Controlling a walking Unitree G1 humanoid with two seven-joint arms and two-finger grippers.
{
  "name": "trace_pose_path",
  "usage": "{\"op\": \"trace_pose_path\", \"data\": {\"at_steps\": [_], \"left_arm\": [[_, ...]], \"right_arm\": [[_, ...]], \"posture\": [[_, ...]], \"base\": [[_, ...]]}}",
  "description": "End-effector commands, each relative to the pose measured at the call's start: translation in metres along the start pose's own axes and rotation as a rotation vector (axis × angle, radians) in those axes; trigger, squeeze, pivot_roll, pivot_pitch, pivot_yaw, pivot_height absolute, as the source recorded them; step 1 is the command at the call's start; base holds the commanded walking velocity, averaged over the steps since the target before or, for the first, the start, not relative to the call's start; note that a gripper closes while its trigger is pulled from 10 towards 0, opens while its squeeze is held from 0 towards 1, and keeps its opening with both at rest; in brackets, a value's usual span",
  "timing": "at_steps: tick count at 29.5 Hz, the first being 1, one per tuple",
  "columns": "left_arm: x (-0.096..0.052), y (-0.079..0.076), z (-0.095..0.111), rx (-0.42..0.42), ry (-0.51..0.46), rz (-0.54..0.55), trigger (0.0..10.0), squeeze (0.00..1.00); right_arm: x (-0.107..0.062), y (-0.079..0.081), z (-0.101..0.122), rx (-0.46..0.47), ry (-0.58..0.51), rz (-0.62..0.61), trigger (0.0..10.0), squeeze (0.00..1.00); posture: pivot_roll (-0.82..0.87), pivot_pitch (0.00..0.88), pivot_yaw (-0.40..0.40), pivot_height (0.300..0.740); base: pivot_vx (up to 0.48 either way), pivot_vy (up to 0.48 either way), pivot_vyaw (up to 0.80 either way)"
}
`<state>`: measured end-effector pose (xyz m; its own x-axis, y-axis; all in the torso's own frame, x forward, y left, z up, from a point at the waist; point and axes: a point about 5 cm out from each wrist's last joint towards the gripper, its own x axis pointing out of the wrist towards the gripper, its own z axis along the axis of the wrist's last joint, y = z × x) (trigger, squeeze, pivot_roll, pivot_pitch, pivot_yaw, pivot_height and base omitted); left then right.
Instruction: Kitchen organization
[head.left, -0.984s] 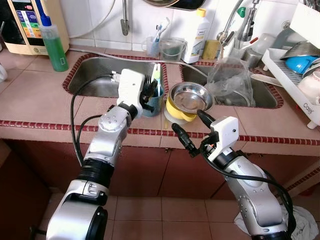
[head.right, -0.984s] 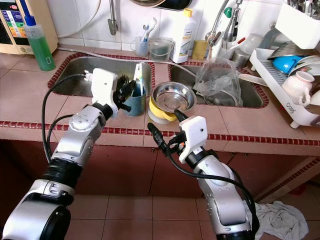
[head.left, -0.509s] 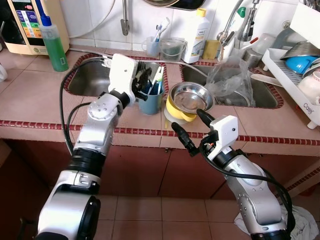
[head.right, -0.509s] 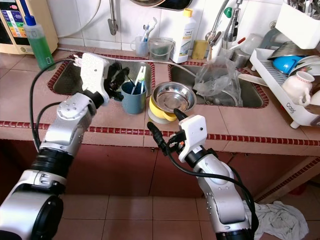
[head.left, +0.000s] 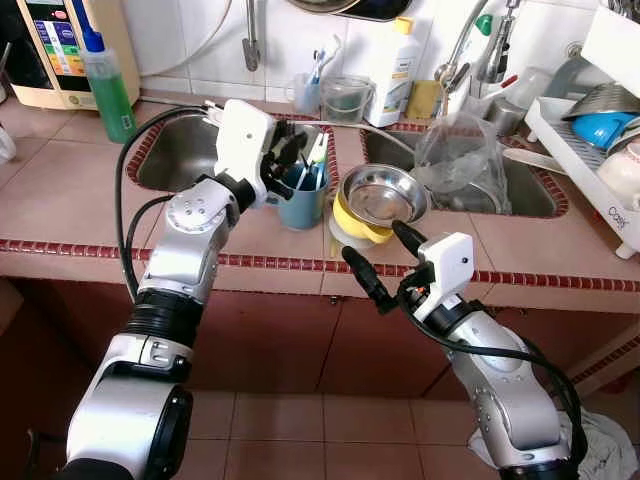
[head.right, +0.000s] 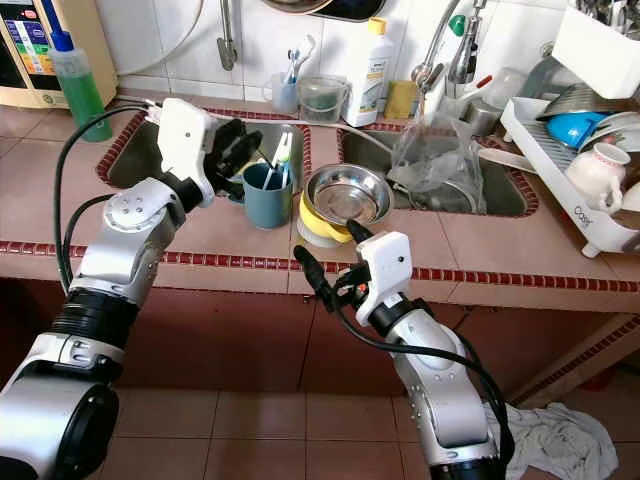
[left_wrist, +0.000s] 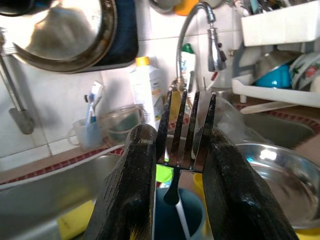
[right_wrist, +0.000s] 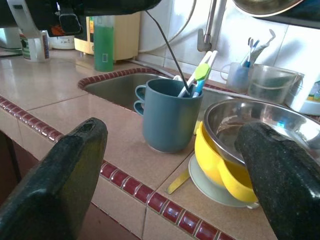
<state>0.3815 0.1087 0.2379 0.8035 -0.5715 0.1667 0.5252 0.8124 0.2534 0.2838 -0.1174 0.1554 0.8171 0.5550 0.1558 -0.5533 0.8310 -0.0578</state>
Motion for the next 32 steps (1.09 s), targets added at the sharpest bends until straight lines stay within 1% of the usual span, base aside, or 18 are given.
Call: {"op": "trace_pose_path", "data": {"at_steps": [1, 9, 11, 17, 20, 24, 26, 32], "left_arm": [[0.002, -0.002, 0.007, 0.026, -0.009, -0.039, 10.0, 0.00], [-0.002, -0.001, 0.001, 0.039, 0.039, -0.113, 10.0, 0.00], [-0.004, -0.002, -0.001, 0.067, 0.067, -0.158, 10.0, 0.00], [-0.008, 0.001, -0.003, 0.088, 0.097, -0.202, 10.0, 0.00], [-0.009, 0.003, -0.002, 0.105, 0.110, -0.230, 10.0, 0.00], [-0.010, 0.004, -0.002, 0.107, 0.115, -0.241, 10.0, 0.00], [-0.011, 0.004, -0.002, 0.120, 0.127, -0.269, 10.0, 0.00], [-0.011, 0.006, 0.001, 0.136, 0.132, -0.291, 10.0, 0.00]], "right_arm": [[0.001, -0.004, 0.003, -0.013, -0.012, -0.006, 10.0, 0.00], [0.001, -0.003, 0.003, -0.010, -0.011, -0.005, 10.0, 0.00], [0.001, -0.003, 0.003, -0.011, -0.011, -0.004, 10.0, 0.00], [0.001, -0.002, 0.002, -0.008, -0.010, -0.001, 10.0, 0.00], [0.001, 0.000, 0.001, -0.006, -0.011, 0.000, 10.0, 0.00], [0.001, 0.000, 0.001, -0.004, -0.011, 0.000, 10.0, 0.00], [0.001, 0.001, 0.000, -0.001, -0.012, -0.001, 10.0, 0.00], [0.001, 0.002, 0.000, 0.002, -0.012, 0.001, 10.0, 0.00]], "posture": [[-0.02, 0.000, -0.053, 0.740], [-0.02, 0.000, -0.053, 0.740], [-0.02, 0.000, -0.052, 0.740], [-0.01, 0.000, -0.047, 0.740], [-0.01, 0.000, -0.043, 0.740], [-0.01, 0.000, -0.041, 0.740], [-0.01, 0.000, -0.039, 0.740], [-0.01, 0.000, -0.036, 0.740]], "base": [[0.000, 0.000, 0.00], [0.000, 0.000, 0.00], [0.000, 0.000, 0.00], [0.000, 0.000, 0.00], [0.000, 0.000, 0.00], [0.000, 0.000, 0.00], [0.000, 0.000, 0.00], [0.000, 0.000, 0.00]]}}
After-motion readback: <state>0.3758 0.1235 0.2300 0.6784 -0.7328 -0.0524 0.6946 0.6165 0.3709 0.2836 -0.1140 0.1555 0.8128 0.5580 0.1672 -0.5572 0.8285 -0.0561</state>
